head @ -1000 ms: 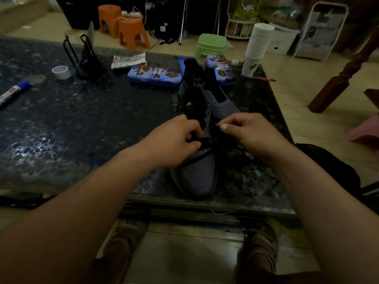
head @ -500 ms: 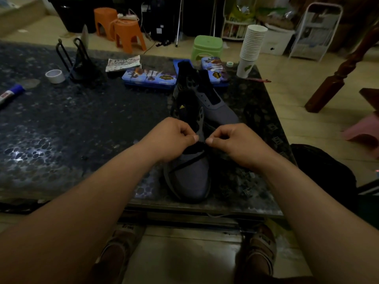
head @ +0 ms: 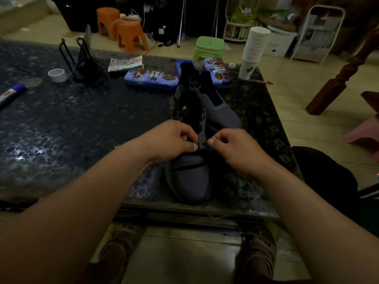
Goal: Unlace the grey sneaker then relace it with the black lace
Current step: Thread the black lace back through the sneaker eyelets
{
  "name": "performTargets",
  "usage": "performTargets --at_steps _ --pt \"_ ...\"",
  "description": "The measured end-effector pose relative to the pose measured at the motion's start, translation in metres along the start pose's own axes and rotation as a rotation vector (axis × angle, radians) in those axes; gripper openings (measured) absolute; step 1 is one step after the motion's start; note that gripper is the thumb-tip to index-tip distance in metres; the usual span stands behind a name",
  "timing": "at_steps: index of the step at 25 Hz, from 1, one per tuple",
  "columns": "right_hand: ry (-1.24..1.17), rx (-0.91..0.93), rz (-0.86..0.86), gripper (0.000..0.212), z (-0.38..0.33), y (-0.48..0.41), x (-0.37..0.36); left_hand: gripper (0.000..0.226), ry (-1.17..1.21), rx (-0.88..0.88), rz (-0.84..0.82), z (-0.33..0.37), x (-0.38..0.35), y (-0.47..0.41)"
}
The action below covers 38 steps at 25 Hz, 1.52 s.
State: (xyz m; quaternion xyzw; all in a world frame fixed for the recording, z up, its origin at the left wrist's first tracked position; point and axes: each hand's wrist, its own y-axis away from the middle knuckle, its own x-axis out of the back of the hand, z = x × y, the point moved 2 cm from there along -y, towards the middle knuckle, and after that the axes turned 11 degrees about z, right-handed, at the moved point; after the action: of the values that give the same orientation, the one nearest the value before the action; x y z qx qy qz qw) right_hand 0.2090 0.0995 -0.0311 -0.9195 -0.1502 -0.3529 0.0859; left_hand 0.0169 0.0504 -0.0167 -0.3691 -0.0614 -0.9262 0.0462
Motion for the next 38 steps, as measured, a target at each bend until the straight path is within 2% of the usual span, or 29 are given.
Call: performTargets --at_steps 5,10,12,16,19,22,24,25,28,29,30,31,32,34,35,36,38 --pt "0.044 0.028 0.051 0.025 -0.002 0.001 -0.003 0.009 0.009 -0.039 0.038 0.000 0.000 0.001" --pt "0.123 0.085 0.103 0.021 -0.006 0.003 -0.016 0.010 -0.086 -0.129 0.062 0.002 -0.005 0.003" --pt "0.031 0.028 0.099 0.019 -0.002 0.002 -0.018 0.005 -0.176 -0.141 0.050 0.003 -0.006 0.000" --pt "-0.189 -0.089 0.070 0.018 0.004 0.003 -0.016 0.017 -0.167 -0.104 0.009 0.004 -0.008 -0.005" --pt "-0.243 -0.161 0.048 0.033 0.001 0.003 -0.016 0.023 -0.075 -0.097 0.027 0.006 -0.011 -0.002" --pt "-0.143 -0.196 0.032 0.045 -0.008 0.000 -0.018 0.019 -0.006 -0.096 0.073 0.001 -0.007 0.002" --pt "-0.070 -0.173 0.035 0.042 -0.015 -0.004 -0.019 0.018 0.156 0.008 0.101 -0.003 -0.003 0.005" --pt "-0.027 -0.155 0.036 0.039 -0.019 -0.005 -0.018 0.019 0.317 0.095 0.144 -0.005 0.000 0.006" --pt "0.027 -0.117 0.025 0.031 -0.024 -0.007 -0.017 0.018 1.074 0.382 0.293 -0.013 0.014 0.009" --pt "0.009 -0.116 0.022 0.029 -0.025 -0.006 -0.018 0.019 1.349 0.430 0.318 -0.017 0.020 0.008" --pt "-0.010 -0.116 0.020 0.029 -0.026 -0.006 -0.019 0.020 1.508 0.467 0.357 -0.020 0.026 0.008" --pt "-0.021 -0.116 0.020 0.030 -0.026 -0.005 -0.020 0.020 1.460 0.485 0.409 -0.024 0.031 0.007" --pt "-0.026 -0.117 0.022 0.031 -0.026 -0.004 -0.020 0.020 1.179 0.446 0.448 -0.026 0.035 0.007" --pt "-0.047 -0.124 0.021 0.037 -0.025 -0.002 -0.019 0.026 0.322 0.192 0.391 -0.024 0.031 0.008" --pt "-0.064 -0.132 0.017 0.041 -0.024 -0.002 -0.018 0.031 0.005 0.051 0.308 -0.020 0.023 0.009" --pt "-0.073 -0.138 0.008 0.045 -0.023 -0.001 -0.017 0.034 -0.179 -0.034 0.218 -0.018 0.016 0.010" --pt "-0.052 -0.134 -0.018 0.054 -0.023 0.000 -0.017 0.032 -0.235 -0.078 0.130 -0.013 0.011 0.011"
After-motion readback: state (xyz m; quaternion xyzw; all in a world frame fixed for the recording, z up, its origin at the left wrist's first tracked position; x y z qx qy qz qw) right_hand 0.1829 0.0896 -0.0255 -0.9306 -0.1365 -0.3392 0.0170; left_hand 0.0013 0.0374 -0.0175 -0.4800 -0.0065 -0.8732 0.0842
